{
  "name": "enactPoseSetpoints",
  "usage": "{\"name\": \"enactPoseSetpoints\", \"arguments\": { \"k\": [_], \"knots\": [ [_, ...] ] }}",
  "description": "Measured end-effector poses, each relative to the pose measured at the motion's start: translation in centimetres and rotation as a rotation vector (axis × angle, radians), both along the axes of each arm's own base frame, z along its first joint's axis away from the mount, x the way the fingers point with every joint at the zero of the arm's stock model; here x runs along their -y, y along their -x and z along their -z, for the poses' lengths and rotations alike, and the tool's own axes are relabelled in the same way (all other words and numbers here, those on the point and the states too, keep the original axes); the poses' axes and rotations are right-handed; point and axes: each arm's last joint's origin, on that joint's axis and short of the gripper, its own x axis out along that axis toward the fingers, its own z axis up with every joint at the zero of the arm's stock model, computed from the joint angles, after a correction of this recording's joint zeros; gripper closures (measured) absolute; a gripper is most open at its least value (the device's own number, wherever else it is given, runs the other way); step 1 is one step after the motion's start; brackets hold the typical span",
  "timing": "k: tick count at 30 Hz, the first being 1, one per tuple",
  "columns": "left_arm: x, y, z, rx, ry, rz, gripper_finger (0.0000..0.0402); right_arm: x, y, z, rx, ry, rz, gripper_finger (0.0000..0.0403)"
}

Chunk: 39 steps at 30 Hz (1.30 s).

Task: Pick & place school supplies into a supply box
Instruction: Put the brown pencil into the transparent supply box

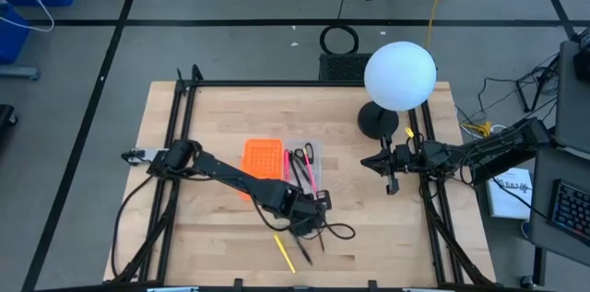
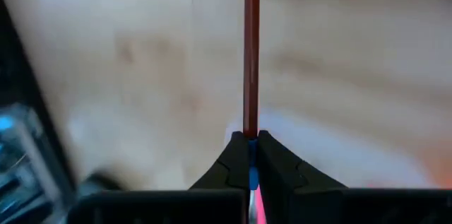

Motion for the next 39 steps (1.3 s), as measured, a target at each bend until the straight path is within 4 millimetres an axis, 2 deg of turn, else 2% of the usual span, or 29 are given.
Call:
{"name": "enactPoseSetpoints", "arguments": {
  "k": [5,17,22,29,32,39],
  "knots": [
    [-2.5,0.6,-1.9,-0.018,-0.128,-0.033,0.0389,0.0,0.0,0.2,-0.017,-0.020,-0.002,0.0403],
    [-10.6,2.4,-7.7,-0.017,-0.088,-0.099,0.0390,0.0,-0.1,0.4,-0.038,-0.012,-0.002,0.0403],
    [-13.6,3.4,-7.5,-0.157,-0.071,-0.050,0.0390,0.0,-0.2,0.6,-0.060,0.018,0.000,0.0403],
    [-17.4,3.8,-7.5,-0.204,-0.034,-0.017,0.0390,0.0,-0.2,0.5,-0.051,0.065,0.003,0.0403],
    [-18.2,3.8,-7.4,-0.205,0.008,0.021,0.0390,0.0,-0.2,0.3,-0.030,0.115,0.006,0.0403],
    [-19.3,3.0,-5.6,-0.198,0.061,0.063,0.0390,0.0,-0.2,0.5,-0.045,0.177,0.008,0.0403]
  ]
}}
